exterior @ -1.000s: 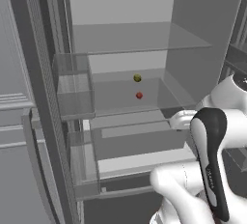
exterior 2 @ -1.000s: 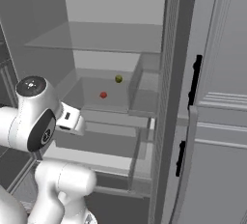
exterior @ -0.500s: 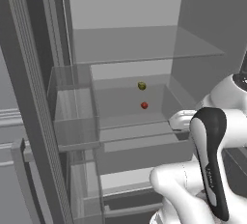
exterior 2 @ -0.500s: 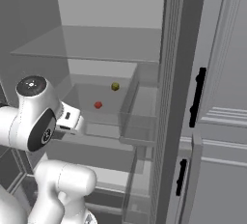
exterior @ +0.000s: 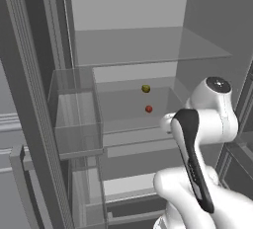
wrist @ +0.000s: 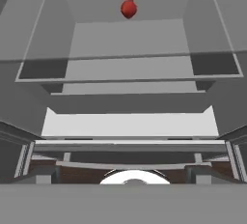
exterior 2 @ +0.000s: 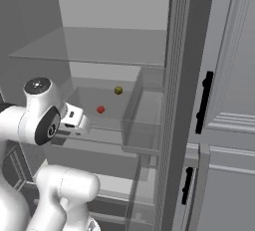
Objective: Take the strawberry from the fridge and place it on top of the pancake, located on the dining counter.
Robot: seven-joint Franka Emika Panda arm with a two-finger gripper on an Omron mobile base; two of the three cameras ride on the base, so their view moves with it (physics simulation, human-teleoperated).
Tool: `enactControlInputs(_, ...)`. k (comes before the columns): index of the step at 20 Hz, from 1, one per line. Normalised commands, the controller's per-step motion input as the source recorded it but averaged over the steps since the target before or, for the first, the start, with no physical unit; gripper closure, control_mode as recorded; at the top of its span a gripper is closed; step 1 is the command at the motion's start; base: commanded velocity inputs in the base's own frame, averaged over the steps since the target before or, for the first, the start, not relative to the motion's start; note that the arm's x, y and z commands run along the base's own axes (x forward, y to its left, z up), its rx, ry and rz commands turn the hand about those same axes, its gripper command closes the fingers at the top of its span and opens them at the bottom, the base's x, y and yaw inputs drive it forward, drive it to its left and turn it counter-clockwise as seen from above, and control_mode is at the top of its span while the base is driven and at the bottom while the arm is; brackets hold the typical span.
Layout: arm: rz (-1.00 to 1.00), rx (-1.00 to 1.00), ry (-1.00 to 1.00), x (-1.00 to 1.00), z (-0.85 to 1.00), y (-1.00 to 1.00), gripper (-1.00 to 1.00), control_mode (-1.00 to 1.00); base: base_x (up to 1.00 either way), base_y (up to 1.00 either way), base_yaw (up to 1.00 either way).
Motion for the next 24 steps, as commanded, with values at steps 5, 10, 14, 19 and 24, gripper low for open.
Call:
enactControlInputs(5,0.0,-0.02,0.02,0.67,-0.26,0.05,-1.0,-1.0,0.0,0.0,0.0)
enactControlInputs(10,0.0,0.0,0.0,0.76,-0.06,0.0,-1.0,-1.0,0.0,0.0,0.0)
enactControlInputs(14,0.0,0.0,0.02,0.84,-0.12,0.0,-1.0,-1.0,0.0,0.0,0.0)
enactControlInputs(19,0.0,0.0,0.03,0.77,-0.22,0.0,-1.0,-1.0,0.0,0.0,0.0)
enactControlInputs(24,0.0,0.0,0.08,0.54,-0.09,0.0,-1.0,-1.0,0.0,0.0,0.0)
